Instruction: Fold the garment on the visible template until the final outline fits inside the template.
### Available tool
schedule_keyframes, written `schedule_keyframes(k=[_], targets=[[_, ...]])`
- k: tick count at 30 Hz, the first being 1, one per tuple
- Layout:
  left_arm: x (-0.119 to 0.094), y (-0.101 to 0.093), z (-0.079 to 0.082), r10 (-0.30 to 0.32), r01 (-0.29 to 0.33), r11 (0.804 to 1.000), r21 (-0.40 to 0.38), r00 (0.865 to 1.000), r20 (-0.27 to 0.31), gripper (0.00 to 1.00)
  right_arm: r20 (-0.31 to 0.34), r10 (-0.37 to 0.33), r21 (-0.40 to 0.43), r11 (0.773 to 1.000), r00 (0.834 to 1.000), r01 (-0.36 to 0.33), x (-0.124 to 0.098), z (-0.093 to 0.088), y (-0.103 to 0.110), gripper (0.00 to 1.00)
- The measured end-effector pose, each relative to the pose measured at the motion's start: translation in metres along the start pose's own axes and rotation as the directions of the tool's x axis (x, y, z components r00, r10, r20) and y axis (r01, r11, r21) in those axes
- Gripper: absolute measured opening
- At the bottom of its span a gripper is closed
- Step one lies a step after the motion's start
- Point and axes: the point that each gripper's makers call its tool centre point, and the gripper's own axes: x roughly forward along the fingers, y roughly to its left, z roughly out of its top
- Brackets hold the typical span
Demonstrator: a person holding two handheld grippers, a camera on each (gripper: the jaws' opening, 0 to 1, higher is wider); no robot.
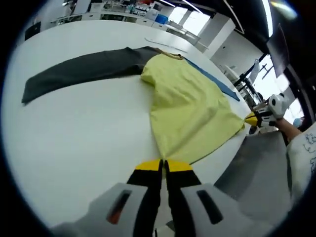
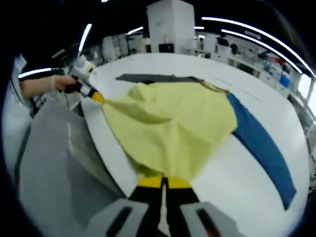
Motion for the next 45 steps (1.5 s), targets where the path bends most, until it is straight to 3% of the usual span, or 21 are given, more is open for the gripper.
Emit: schedule_keyframes(k=[13,24,28,32,36,40,45], targets=[[0.001,-0.002,-0.001,0.002,-0.002,1.000,-0.016,1.000,-0.006,0.00,-0.007,0.014,-0.011,1.000,1.000,-0.014,0.002,-0.010,0.005,0.01],[0.001,-0.004,-0.004,-0.001,0.001,0.999,-0.040,1.000,0.007,0.00,-0.073,0.070,0.015,0.997,0.995,-0.069,0.004,-0.024,0.016,0.27],[0.001,-0.005,-0.005,-0.002,0.002,0.999,-0.046,1.000,0.012,0.00,-0.113,0.064,0.030,0.998,0.992,-0.061,0.008,-0.031,0.015,0.13],[0.000,-0.005,-0.005,-0.002,0.003,0.999,-0.046,1.000,0.016,0.00,-0.109,0.079,0.102,0.992,0.991,-0.068,0.011,-0.030,0.017,0.14],[-0.001,-0.005,-0.004,-0.004,0.005,0.999,-0.048,1.000,0.016,0.00,-0.135,0.061,0.087,0.995,0.989,-0.050,0.012,-0.036,0.012,0.00],[-0.002,-0.007,-0.004,-0.006,0.007,0.999,-0.047,1.000,0.017,0.00,-0.140,0.073,0.121,0.991,0.988,-0.056,0.008,-0.040,0.011,0.00],[-0.003,-0.007,-0.004,-0.011,0.012,0.998,-0.056,1.000,0.017,0.00,-0.169,0.062,0.086,0.995,0.984,-0.048,0.004,-0.048,0.012,0.00]])
